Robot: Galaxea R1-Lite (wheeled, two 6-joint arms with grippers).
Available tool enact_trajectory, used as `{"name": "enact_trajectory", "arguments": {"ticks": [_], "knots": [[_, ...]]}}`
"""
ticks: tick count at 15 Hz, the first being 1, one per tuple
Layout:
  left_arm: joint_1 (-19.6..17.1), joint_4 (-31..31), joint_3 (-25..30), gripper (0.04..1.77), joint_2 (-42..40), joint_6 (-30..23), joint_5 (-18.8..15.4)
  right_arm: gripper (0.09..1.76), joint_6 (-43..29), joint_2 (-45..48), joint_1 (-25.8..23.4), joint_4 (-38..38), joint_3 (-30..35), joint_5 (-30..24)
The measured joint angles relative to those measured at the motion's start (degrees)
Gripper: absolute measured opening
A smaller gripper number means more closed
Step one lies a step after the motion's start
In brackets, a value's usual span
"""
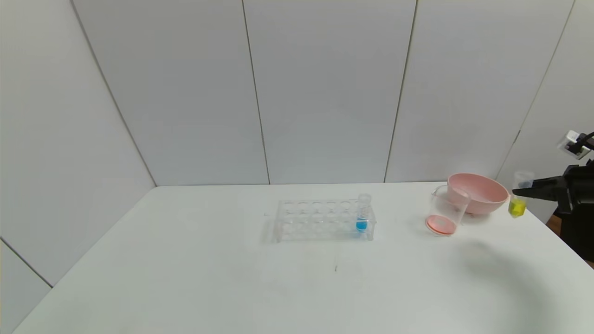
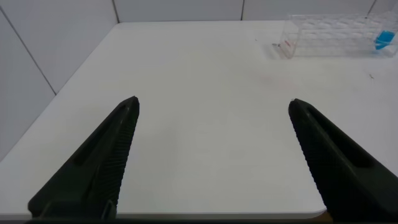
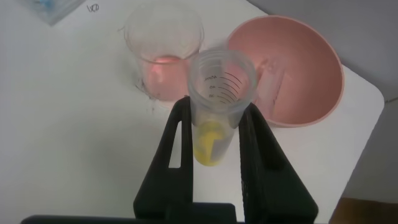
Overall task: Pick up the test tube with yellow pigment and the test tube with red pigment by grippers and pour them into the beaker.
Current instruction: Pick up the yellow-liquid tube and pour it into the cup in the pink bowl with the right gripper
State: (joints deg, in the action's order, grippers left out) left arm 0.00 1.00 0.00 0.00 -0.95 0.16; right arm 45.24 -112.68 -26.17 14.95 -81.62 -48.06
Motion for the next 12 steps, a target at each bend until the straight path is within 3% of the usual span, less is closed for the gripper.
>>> {"name": "enact_trajectory", "arguments": {"ticks": [6, 10, 12], "knots": [[0.0, 0.0, 0.0, 1.72, 0.0, 0.0, 0.0, 0.49, 7.63, -8.0, 0.46, 10.84, -17.4, 0.68], [0.02, 0.0, 0.0, 1.72, 0.0, 0.0, 0.0, 0.49, 16.86, -11.85, 2.74, 22.08, -28.96, 6.18], [0.0, 0.0, 0.0, 1.72, -0.02, 0.0, 0.0, 0.49, 19.79, -13.09, 4.62, 23.5, -31.48, 9.94]]}}
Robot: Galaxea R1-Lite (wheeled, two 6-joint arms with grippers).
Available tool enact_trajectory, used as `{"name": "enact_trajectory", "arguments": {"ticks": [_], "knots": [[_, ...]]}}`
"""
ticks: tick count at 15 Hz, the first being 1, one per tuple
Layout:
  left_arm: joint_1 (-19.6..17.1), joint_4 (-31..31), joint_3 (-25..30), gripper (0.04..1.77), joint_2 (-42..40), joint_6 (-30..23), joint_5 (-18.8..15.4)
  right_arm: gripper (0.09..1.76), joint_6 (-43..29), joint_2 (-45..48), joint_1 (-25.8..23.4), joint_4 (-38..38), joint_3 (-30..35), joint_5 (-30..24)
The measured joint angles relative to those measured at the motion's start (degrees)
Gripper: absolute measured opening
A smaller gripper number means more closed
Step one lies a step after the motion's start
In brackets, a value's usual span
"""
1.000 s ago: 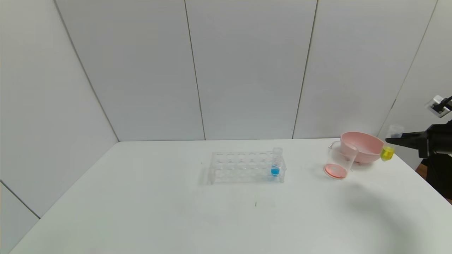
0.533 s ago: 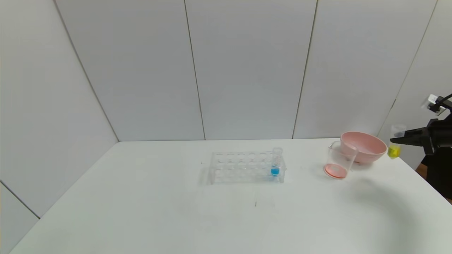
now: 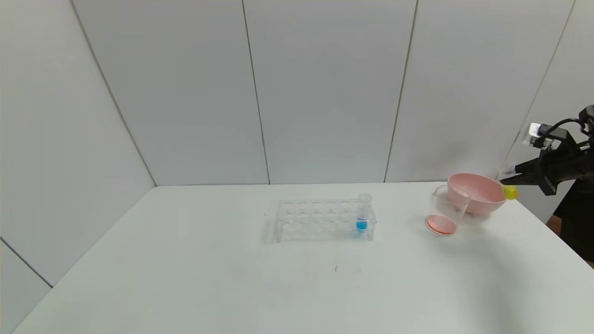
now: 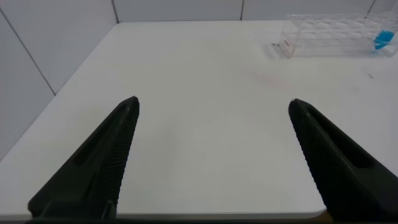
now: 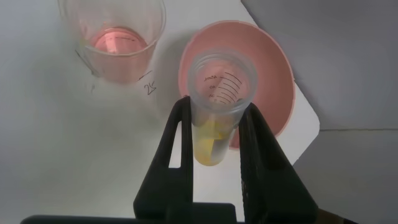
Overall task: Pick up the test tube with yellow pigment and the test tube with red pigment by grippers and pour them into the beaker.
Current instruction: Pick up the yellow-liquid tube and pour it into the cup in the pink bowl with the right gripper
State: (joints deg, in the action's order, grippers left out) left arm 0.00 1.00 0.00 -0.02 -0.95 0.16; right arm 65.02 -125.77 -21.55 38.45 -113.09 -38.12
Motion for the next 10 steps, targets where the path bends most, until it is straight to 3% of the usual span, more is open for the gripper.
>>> {"name": "enact_trajectory", "arguments": {"ticks": [6, 10], "knots": [[0.0, 0.0, 0.0, 1.72, 0.02, 0.0, 0.0, 0.49, 2.06, -0.78, 4.63, -0.02, -1.07, 8.05], [0.0, 0.0, 0.0, 1.72, 0.02, 0.0, 0.0, 0.49, 2.06, -0.59, 6.56, -0.05, -1.27, 9.0]]}}
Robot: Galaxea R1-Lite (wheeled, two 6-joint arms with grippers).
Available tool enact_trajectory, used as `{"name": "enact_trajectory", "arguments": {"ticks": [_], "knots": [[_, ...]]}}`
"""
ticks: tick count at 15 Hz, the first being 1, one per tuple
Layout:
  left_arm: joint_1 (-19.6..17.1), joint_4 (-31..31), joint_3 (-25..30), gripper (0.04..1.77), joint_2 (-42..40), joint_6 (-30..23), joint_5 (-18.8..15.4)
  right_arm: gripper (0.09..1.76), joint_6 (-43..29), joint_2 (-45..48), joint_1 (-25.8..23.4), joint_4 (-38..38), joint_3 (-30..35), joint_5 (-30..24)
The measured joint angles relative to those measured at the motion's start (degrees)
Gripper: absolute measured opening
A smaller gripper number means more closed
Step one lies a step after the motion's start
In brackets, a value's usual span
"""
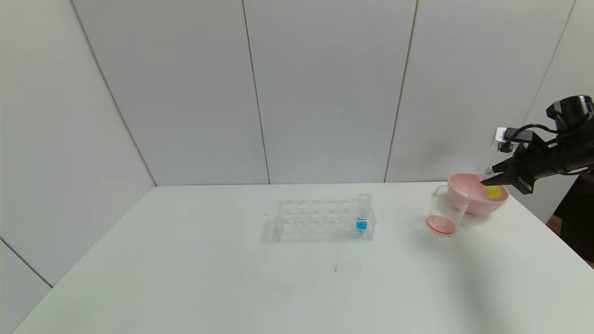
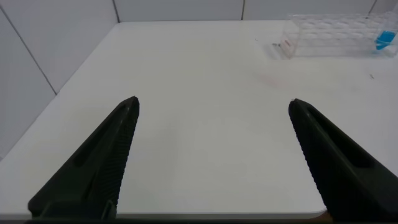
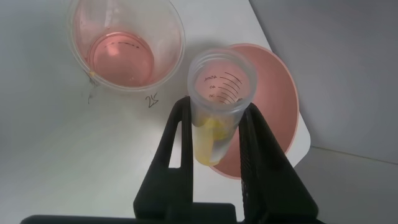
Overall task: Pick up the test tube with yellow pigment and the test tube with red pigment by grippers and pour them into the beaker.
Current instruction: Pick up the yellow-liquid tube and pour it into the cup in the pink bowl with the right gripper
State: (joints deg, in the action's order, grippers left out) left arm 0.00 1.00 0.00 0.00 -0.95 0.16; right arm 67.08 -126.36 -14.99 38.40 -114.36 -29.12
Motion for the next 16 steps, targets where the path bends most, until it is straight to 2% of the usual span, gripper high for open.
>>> {"name": "enact_trajectory", "arguments": {"ticks": [6, 16], "knots": [[0.0, 0.0, 0.0, 1.72, 0.0, 0.0, 0.0, 0.49, 1.39, 1.6, 1.57, 0.41, -0.17, 3.84], [0.0, 0.0, 0.0, 1.72, 0.0, 0.0, 0.0, 0.49, 4.92, 3.6, 5.19, 0.79, -0.17, 16.02]]}}
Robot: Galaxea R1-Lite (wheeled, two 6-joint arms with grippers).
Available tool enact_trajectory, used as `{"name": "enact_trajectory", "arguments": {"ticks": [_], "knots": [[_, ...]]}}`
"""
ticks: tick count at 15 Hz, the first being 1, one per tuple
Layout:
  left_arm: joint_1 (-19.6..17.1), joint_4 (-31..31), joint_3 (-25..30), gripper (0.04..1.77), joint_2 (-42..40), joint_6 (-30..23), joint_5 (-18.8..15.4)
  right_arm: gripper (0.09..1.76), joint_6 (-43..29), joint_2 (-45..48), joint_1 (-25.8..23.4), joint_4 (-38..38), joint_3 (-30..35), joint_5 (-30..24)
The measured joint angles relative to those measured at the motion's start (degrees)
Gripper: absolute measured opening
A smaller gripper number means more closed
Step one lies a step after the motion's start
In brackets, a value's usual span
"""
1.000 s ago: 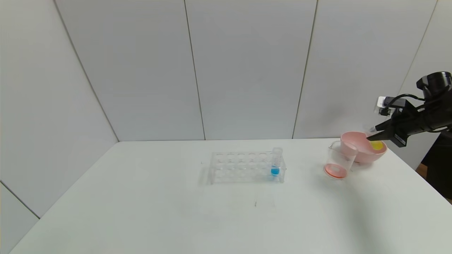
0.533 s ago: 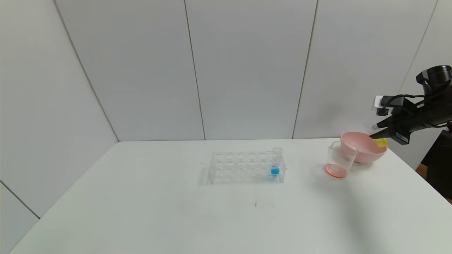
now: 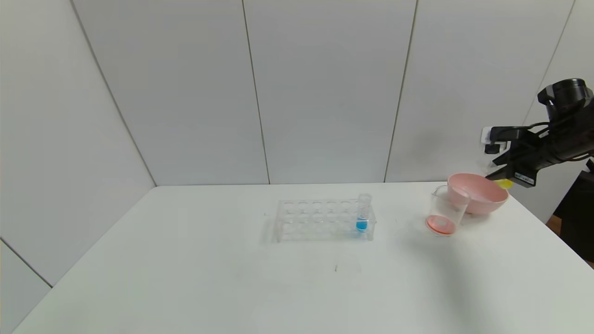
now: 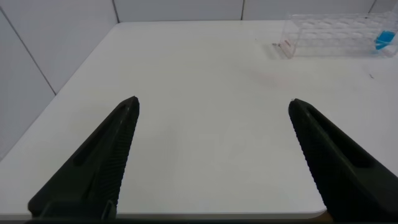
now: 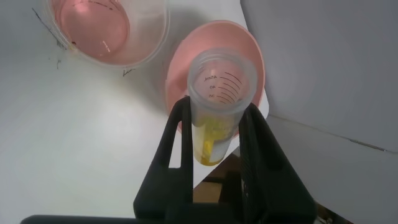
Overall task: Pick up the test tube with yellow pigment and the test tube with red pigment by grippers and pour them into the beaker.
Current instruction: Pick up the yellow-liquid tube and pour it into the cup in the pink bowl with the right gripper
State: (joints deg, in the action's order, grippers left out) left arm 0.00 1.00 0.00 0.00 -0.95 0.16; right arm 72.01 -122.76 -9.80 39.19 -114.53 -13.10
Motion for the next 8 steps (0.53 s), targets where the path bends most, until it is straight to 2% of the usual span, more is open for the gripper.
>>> {"name": "enact_trajectory", "arguments": {"ticks": [8], "knots": [[0.0, 0.0, 0.0, 1.72, 0.0, 0.02, -0.02, 0.49, 1.15, 0.55, 3.55, 0.02, -0.07, 7.36]]}}
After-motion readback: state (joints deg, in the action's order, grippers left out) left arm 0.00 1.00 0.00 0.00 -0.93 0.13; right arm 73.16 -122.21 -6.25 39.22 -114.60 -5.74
